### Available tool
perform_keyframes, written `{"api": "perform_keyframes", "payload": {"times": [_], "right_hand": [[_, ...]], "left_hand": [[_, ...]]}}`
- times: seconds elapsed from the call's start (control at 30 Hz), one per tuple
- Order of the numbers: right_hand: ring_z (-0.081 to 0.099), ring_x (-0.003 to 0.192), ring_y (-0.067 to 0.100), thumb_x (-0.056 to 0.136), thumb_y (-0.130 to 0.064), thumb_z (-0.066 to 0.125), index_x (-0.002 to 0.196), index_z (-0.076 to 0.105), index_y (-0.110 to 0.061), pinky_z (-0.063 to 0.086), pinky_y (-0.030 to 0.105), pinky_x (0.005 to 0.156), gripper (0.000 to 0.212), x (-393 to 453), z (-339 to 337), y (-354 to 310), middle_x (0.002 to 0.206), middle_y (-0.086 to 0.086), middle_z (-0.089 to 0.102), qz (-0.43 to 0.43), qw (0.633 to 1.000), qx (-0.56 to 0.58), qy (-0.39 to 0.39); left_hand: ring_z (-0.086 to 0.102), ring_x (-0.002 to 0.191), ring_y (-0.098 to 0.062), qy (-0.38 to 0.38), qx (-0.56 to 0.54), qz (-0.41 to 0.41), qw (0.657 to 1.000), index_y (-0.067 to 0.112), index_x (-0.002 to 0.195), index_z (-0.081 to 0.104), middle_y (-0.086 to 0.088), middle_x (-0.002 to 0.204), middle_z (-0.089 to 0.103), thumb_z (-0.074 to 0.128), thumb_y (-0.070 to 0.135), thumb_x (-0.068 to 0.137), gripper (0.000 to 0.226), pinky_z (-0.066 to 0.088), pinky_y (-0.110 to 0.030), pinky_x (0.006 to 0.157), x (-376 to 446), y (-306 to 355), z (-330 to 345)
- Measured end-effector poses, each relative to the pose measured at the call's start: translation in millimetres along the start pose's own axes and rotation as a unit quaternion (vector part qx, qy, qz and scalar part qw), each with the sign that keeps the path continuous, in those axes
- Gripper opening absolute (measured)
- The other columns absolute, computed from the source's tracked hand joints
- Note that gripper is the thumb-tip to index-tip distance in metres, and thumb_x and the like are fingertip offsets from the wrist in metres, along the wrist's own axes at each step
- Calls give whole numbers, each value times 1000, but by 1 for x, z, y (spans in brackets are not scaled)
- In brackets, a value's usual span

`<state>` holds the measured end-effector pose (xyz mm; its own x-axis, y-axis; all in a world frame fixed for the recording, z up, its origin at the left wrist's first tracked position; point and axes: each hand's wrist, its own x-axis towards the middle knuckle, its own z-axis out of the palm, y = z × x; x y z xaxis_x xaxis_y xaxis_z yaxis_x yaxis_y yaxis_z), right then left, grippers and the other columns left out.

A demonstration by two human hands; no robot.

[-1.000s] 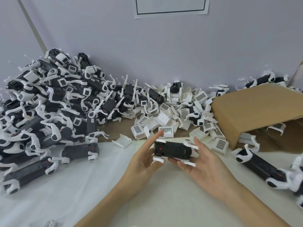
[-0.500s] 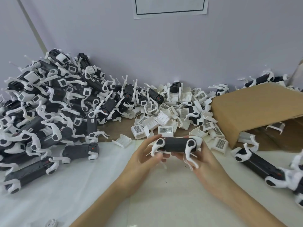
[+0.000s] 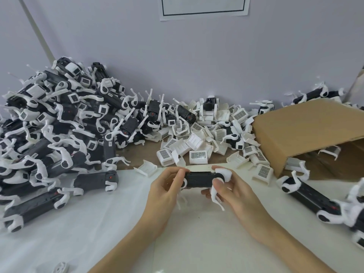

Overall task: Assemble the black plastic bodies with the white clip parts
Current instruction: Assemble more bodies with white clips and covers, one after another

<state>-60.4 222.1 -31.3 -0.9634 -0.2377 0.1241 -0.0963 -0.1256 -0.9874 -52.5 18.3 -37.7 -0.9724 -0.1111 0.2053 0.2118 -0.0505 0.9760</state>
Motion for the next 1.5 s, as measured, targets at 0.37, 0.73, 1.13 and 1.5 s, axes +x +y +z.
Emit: {"api": "perform_keyframes", "payload": {"times": [0.37,0.73,1.13,1.5], "right_hand": [[70,84,13,84,-31,76,117,67,-24,53,17,69,35,-3,4,-2,96,-6,74,-83,995,-10,46],[71,102,24,90,-5,75,118,74,-20,59,25,84,32,-6,11,10,109,-3,69,-204,968,-109,97],[67,111,14,95,-14,72,131,64,-15,58,29,95,37,-9,9,14,122,-6,56,-327,897,-299,18],[65,119,15,95,5,69,139,63,-29,59,27,93,56,-1,-1,14,124,-10,61,-249,929,-274,24]], "left_hand": [[52,137,-23,0,246,206,947,36,137,66,8,140,52,75,23,99,41,46,-27,107,-7,-2,3],[26,157,1,-151,124,66,978,36,157,46,23,164,40,30,47,111,50,22,-30,130,-16,8,5],[70,117,-21,-47,130,144,980,29,130,68,6,123,73,86,40,84,50,56,-29,94,-13,3,6],[73,102,-27,-22,84,166,982,33,124,77,5,118,64,79,45,91,35,60,-28,87,-14,5,9]]}}
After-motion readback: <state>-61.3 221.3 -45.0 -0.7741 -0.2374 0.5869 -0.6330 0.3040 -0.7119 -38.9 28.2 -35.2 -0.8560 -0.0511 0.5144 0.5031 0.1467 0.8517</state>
